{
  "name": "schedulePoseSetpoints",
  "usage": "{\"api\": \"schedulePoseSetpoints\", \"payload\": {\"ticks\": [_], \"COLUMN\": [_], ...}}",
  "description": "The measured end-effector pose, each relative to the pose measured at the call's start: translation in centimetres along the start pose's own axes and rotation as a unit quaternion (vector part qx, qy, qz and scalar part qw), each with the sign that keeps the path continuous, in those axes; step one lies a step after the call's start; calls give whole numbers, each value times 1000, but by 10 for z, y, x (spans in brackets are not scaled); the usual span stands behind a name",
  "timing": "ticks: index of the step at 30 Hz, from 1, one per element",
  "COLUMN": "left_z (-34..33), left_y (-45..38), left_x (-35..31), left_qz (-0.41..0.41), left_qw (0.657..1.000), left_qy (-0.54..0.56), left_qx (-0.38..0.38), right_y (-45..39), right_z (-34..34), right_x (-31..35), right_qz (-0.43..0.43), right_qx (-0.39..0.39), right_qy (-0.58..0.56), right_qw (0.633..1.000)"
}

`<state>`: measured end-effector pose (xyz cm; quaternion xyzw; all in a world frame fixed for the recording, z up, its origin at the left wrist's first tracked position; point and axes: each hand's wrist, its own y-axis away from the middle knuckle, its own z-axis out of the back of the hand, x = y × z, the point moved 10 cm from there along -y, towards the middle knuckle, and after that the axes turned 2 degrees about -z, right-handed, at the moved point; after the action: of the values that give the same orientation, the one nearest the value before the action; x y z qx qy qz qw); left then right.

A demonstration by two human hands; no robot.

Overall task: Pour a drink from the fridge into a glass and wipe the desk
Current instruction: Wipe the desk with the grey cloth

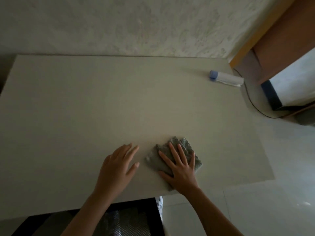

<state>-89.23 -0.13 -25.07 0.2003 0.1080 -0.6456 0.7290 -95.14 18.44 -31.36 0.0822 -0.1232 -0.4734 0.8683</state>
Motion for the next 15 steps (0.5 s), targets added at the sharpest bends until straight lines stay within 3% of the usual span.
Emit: {"api": "schedulePoseSetpoints", "payload": {"ticks": [6, 10, 15], "left_z": [-81, -93, -88], "left_y": [-54, -87, -94], "left_x": [-53, -81, -82], "left_qz": [-4, 33, 48], "left_qw": [995, 992, 992], "left_qy": [-76, -95, -97], "left_qx": [64, 76, 70], "right_y": [17, 23, 27], "right_z": [17, 27, 29], "right_x": [-119, -188, -226], "right_qz": [-110, -180, -248], "right_qx": [-23, -40, -44], "right_qy": [-42, -70, -81], "right_qw": [993, 980, 964]}}
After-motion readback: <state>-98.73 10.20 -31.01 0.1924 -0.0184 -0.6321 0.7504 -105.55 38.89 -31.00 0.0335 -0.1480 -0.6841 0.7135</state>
